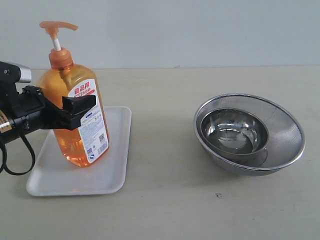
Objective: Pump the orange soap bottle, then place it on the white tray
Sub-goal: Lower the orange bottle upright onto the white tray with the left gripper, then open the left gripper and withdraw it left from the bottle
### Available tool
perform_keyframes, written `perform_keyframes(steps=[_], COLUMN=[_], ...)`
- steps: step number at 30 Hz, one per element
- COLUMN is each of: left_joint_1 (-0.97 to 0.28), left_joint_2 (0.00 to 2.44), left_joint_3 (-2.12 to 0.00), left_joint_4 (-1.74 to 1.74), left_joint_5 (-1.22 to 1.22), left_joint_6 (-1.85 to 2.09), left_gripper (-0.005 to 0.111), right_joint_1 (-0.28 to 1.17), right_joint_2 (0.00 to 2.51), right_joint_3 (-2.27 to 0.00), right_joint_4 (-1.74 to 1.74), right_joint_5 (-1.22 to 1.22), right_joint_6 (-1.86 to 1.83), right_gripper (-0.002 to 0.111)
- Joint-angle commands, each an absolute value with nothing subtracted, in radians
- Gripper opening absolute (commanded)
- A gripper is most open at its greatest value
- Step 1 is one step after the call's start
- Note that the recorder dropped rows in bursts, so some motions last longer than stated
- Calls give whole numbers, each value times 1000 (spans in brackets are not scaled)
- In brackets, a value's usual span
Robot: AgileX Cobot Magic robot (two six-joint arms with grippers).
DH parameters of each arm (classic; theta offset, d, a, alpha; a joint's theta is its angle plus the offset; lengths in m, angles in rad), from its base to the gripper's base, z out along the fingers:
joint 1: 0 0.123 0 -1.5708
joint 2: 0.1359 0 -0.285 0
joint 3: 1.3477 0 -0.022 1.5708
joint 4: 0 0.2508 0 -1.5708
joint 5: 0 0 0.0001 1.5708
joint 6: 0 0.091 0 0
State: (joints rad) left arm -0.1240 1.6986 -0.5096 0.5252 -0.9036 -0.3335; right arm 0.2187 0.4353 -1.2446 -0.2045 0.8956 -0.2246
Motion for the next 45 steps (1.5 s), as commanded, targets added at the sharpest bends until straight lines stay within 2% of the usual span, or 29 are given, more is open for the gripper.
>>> perform_keyframes(steps=[1,6,15,24,31,45], left_joint_1=[-122,-122,-122,-122,-122,-122], left_joint_2=[1687,1687,1663,1521,1404,1071], left_joint_3=[-524,-524,-524,-524,-524,-513], left_joint_4=[515,513,566,566,625,939], left_joint_5=[-1002,-1002,-1020,-957,-845,-410], left_joint_6=[-345,-345,-345,-345,-400,-763], left_gripper=[74,86,87,87,87,86], right_joint_1=[219,219,219,219,219,219], right_joint_2=[429,429,429,429,429,429], right_joint_3=[-1238,-1238,-1238,-1238,-1238,-1238], right_joint_4=[-213,-213,-213,-213,-213,-213], right_joint_5=[886,886,886,886,886,886], right_joint_6=[-222,-222,-222,-222,-222,-222], right_gripper=[0,0,0,0,0,0])
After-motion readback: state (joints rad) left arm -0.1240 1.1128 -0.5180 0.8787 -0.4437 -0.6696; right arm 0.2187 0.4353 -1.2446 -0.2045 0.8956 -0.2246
